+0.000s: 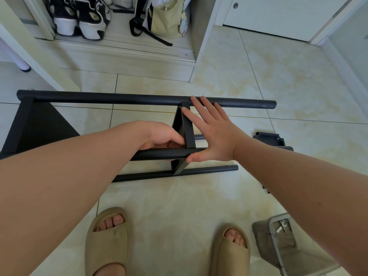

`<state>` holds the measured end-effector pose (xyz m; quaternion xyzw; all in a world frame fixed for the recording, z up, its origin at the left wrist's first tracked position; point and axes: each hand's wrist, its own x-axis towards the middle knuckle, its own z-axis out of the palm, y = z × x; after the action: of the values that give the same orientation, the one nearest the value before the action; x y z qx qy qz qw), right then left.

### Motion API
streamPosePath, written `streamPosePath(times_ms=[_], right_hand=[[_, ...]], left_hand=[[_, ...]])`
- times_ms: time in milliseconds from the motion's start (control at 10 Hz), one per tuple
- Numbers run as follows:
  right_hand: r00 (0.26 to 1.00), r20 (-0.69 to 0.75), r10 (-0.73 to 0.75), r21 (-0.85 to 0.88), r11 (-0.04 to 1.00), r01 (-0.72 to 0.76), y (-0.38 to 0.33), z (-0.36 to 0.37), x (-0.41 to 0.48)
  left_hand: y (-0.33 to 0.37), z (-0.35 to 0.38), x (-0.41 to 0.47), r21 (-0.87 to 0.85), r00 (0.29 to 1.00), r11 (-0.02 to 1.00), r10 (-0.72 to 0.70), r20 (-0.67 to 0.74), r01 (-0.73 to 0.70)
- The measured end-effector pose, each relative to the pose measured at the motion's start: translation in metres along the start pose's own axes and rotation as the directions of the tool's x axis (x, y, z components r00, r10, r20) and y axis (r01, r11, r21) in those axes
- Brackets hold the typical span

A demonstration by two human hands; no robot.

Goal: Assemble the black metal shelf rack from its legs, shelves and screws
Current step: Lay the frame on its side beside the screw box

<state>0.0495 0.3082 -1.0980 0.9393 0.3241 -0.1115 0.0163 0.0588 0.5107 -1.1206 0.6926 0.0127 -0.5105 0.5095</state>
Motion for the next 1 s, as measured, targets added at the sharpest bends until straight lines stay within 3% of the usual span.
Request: streamPosePath(times_ms=[200, 400, 600, 800, 1000], right_hand=[[1.000, 0.002, 0.003, -0.006, 1.000, -0.003, 0.0002, -0.0004, 0.0000], [1.000, 0.004, 0.003, -0.008, 1.000, -0.003, 0.0001, -0.0009, -0.0001], [1.000, -0.003, 0.000, -0.008, 1.000, 0.000, 0.0003, -0.0003, -0.0004], [1.000, -0.007, -0.002, -0.007, 1.000, 0.001, 0.0008, -0.0001, 0.0001], [1.000, 0.000, -0.001, -0.010, 1.000, 0.001, 0.0010, -0.0002, -0.0002]], left_hand=[[-0.0013, -0.0007, 0.0010, 0.061, 1.000, 0.998, 0.021, -0.017, -0.020], [-0.0005, -0.0013, -0.0002, -0.031, 1.000, 0.999, -0.011, 0.012, 0.011], [0.0004, 0.0016, 0.0032, 0.055, 0.999, 0.998, -0.007, -0.049, 0.009], [-0.0030, -0.0031, 0.0016, -0.010, 1.000, 1.000, 0.004, 0.020, -0.004], [-0.0030, -0.0022, 0.0055, -0.022, 0.997, 0.997, -0.075, 0.016, 0.075]])
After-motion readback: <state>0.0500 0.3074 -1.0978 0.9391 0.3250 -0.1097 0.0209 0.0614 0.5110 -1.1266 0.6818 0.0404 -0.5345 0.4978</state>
